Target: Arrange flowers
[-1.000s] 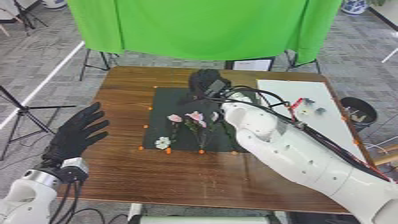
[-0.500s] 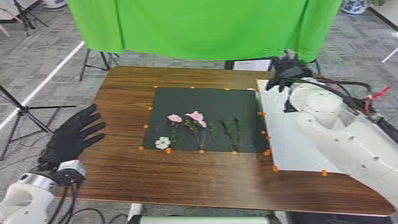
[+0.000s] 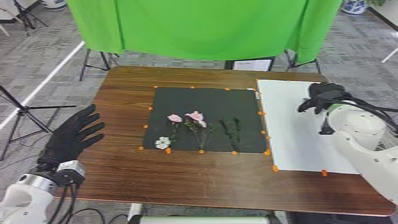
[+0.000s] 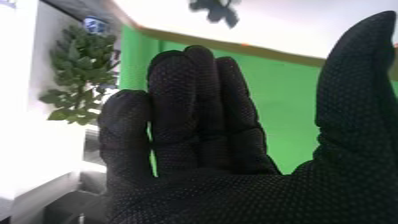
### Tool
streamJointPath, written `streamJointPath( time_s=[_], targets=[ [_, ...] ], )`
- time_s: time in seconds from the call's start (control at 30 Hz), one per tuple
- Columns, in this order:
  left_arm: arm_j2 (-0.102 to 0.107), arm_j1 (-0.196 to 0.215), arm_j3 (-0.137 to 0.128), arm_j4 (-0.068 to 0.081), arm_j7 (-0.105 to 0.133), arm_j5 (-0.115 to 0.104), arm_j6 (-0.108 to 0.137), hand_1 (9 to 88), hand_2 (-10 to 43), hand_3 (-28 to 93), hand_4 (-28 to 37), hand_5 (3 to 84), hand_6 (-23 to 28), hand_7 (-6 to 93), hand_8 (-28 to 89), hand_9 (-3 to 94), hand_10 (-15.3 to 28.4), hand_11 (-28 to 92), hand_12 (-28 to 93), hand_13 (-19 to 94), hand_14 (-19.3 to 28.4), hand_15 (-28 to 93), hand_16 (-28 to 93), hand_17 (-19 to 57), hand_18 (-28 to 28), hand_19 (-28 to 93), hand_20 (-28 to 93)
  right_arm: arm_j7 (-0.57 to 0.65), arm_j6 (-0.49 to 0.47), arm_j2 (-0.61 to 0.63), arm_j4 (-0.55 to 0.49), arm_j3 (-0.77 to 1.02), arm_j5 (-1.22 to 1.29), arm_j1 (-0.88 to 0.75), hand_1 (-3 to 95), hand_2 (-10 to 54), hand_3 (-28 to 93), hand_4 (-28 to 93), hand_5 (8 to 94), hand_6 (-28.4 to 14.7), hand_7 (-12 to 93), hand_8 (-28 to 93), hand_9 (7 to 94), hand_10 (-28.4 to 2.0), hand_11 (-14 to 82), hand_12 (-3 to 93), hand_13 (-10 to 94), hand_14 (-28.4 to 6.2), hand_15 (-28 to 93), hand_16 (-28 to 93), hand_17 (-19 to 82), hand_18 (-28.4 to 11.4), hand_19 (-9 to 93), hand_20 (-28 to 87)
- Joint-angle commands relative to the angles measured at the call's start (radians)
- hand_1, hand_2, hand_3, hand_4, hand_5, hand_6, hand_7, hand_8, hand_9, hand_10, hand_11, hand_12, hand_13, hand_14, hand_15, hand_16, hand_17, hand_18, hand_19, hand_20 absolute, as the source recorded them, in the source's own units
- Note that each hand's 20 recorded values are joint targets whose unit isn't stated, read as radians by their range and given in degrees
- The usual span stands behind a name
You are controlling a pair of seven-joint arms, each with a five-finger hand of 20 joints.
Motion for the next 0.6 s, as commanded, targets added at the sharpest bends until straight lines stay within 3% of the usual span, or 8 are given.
streamJointPath(
  time_s=[0.03,0.23,0.47,0.5,0.53,0.6],
  targets=[
    [0.0,0.012,-0.002,-0.001,-0.009,0.0,-0.004,24.4,-4.2,70,-28.3,21.5,3.7,19.5,-11,15.8,10.3,19,19,12,13.7,29,1,-12.0,20.1,39,10,-0.002,0.007,0.007,-0.011,-0.013,-0.024,-0.023,18.5,-9.5,83,-28,39.6,-2.2,48,-21,49.0,-10.0,39.4,23.3,55,-8.7,77,24,28,-20.0,85,52],
    [0.0,0.012,-0.002,-0.002,-0.009,0.001,-0.006,24.3,-4.2,70,-28.3,21.6,3.7,19.6,-11,15.8,10.2,19,19,12,13.7,29,1,-12.0,20.1,39,10,0.016,0.037,0.004,0.022,-0.074,-0.074,0.012,19.7,-9.5,84,-28,40.1,-2.2,48,-21,49.6,-10.0,40.1,23.3,55,-8.5,77,24,28,-19.8,85,52],
    [-0.003,0.013,-0.003,-0.003,-0.008,0.001,-0.002,24.4,-4.1,70,-28.3,21.6,3.7,19.7,-11,15.8,10.3,19,19,12,13.7,29,1,-12.0,20.1,39,10,0.037,0.117,-0.008,0.066,-0.153,-0.123,0.063,31.2,-9.5,88,-28,43.1,-0.5,51,-22,50.8,-9.5,42.2,23.3,61,-5.8,77,25,32,-17.3,87,51],
    [-0.003,0.015,-0.003,-0.005,-0.007,0.0,0.002,24.3,-4.2,70,-28.3,21.6,3.7,19.6,-11,15.8,10.3,19,19,12,13.7,29,1,-12.0,20.1,39,10,0.026,0.141,-0.009,0.074,-0.159,-0.131,0.066,33.1,-9.5,88,-28,44.4,0.2,52,-22,54.3,-9.3,43.9,23.7,61,-5.6,77,25,33,-17.1,88,50],
    [-0.004,0.018,-0.005,-0.006,-0.006,0.0,0.003,24.3,-4.2,70,-28.3,21.6,3.7,19.6,-11,15.8,10.3,19,19,12,13.7,29,1,-12.0,20.1,39,10,0.023,0.175,-0.009,0.082,-0.173,-0.134,0.073,35.4,-9.5,87,-28,45.6,0.7,53,-16,57.4,-8.6,41.8,27.0,63,-5.4,77,26,33,-17.0,89,49],
    [-0.004,0.018,-0.006,-0.006,-0.006,0.0,0.003,24.3,-4.2,70,-28.3,21.6,3.8,19.6,-11,15.8,10.3,19,19,12,13.7,29,1,-12.0,20.1,39,10,0.014,0.202,-0.009,0.088,-0.18,-0.15,0.078,41.5,-8.4,83,-28,48.9,1.9,58,-6,67.3,-6.5,29.6,39.5,66,-4.8,76,27,36,-16.9,90,48]
  ],
)
